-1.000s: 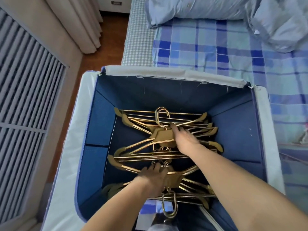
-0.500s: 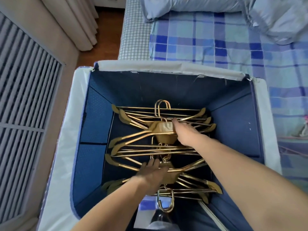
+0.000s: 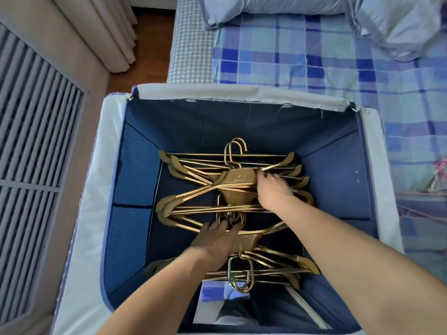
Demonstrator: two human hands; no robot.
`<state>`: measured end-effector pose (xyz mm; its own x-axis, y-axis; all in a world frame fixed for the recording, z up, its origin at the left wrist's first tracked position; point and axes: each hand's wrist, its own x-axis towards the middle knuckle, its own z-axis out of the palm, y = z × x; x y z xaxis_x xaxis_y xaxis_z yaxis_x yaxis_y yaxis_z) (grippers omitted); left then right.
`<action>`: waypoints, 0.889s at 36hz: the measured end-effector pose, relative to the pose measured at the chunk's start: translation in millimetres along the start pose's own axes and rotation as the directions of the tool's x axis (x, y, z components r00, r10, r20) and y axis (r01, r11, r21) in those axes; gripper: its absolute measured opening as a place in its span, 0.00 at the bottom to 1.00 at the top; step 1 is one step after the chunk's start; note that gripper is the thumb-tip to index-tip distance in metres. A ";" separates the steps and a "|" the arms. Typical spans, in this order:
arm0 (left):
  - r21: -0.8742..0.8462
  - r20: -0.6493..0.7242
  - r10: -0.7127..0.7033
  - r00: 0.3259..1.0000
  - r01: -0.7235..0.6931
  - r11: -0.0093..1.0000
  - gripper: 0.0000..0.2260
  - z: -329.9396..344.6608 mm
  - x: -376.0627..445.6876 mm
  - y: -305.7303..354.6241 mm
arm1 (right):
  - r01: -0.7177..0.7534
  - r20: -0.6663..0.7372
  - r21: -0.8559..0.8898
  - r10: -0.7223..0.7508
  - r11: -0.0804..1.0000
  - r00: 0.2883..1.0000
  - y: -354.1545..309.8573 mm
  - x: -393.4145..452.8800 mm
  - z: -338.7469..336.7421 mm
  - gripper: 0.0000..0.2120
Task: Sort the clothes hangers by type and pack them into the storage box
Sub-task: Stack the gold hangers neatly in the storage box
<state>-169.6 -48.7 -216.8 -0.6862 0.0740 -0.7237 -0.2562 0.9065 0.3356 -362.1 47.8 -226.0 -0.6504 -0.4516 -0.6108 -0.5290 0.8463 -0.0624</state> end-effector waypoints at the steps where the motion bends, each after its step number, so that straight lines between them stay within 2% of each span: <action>1: -0.003 0.001 -0.005 1.000 0.005 1.000 0.35 1.8 0.0 -0.2 | -0.005 -0.006 -0.004 0.005 1.000 1.000 -1.2 -1.4 -0.4 0.40; 5: -0.010 -0.012 -0.020 1.000 0.019 1.000 0.34 -3.0 -4.4 2.7 | -0.022 -0.043 -0.009 0.021 1.000 0.999 -1.7 -17.2 -14.6 0.42; 8: -0.064 0.000 -0.058 0.998 0.058 0.996 0.32 -29.0 -16.2 13.4 | 0.003 -0.072 0.071 0.003 0.997 0.997 -0.5 -41.8 -40.4 0.36; 11: -0.140 0.012 -0.141 0.990 0.141 0.980 0.22 -63.9 -35.9 25.7 | 0.060 -0.115 0.165 -0.042 0.984 0.992 4.5 -71.8 -70.8 0.28; 14: -0.255 -0.074 -0.199 0.977 0.175 0.951 0.13 -91.6 -58.4 30.7 | 0.140 -0.228 0.284 -0.075 0.949 0.971 14.4 -106.6 -103.0 0.21; 16: -0.360 -0.162 -0.224 0.961 0.154 0.920 0.14 -105.7 -74.3 31.7 | 0.184 -0.332 0.360 -0.059 0.914 0.942 23.6 -129.4 -122.2 0.17; 19: -0.478 -0.248 -0.266 0.932 0.121 0.870 0.16 -117.0 -100.4 39.7 | 0.219 -0.489 0.489 0.057 0.844 0.870 48.8 -163.4 -136.8 0.13; 23: -0.625 -0.341 -0.311 0.887 0.033 0.780 0.14 -123.4 -124.9 78.0 | 0.218 -0.586 0.683 0.345 0.697 0.733 97.4 -205.9 -126.3 0.10; 25: -0.711 -0.366 -0.312 0.877 -0.047 0.701 0.12 -132.2 -135.3 103.5 | 0.180 -0.538 0.774 0.480 0.607 0.693 114.8 -218.8 -111.9 0.11; 26: -0.728 -0.382 -0.264 0.886 -0.112 0.676 0.11 -136.7 -138.0 134.0 | 0.141 -0.496 0.820 0.564 0.555 0.661 138.6 -238.0 -102.6 0.11; 28: -0.743 -0.414 -0.197 0.889 -0.205 0.637 0.10 -145.7 -147.1 173.1 | 0.071 -0.368 0.902 0.672 0.426 0.642 166.3 -255.4 -79.7 0.11; 30: -0.733 -0.457 -0.118 0.882 -0.297 0.612 0.10 -150.3 -153.2 213.8 | 0.025 -0.266 0.945 0.724 0.325 0.636 195.9 -278.3 -58.5 0.13; 32: -0.735 -0.476 -0.054 0.878 -0.363 0.573 0.11 -152.3 -160.3 254.2 | -0.006 -0.208 0.962 0.749 0.273 0.629 224.1 -305.5 -46.2 0.15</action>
<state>-228.3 106.6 76.4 -0.9125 -0.1815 -0.3666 -0.3981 0.1877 0.8979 -307.3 362.4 -16.9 -0.9189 0.2908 -0.2666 0.3841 0.5055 -0.7726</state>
